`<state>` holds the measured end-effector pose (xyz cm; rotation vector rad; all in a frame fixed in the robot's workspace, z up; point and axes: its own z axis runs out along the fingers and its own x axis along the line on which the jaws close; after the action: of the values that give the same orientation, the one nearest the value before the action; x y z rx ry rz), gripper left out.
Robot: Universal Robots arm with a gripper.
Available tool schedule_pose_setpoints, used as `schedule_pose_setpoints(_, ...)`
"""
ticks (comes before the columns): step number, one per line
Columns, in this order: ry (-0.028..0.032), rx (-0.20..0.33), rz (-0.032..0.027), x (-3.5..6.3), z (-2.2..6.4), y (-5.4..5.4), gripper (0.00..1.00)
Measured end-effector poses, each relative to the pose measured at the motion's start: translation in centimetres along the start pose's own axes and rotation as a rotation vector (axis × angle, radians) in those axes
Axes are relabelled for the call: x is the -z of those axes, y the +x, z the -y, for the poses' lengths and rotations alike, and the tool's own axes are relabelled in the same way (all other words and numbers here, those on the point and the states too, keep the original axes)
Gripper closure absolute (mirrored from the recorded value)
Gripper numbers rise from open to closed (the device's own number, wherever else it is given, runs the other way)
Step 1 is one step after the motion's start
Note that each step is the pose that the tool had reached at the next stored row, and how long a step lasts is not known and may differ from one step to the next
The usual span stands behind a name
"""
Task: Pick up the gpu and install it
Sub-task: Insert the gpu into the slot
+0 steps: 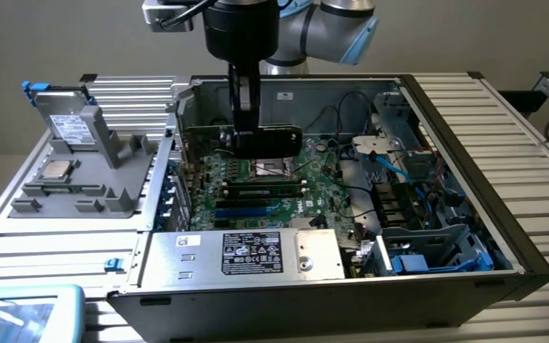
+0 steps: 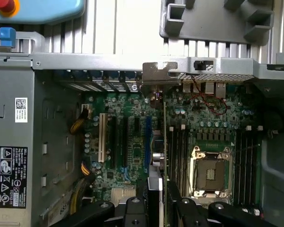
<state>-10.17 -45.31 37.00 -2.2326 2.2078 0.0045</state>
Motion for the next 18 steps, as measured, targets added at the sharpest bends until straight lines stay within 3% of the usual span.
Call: schedule_pose_setpoints(18,0.0000,0.003,0.0000,-3.40,0.02,0.0,0.73)
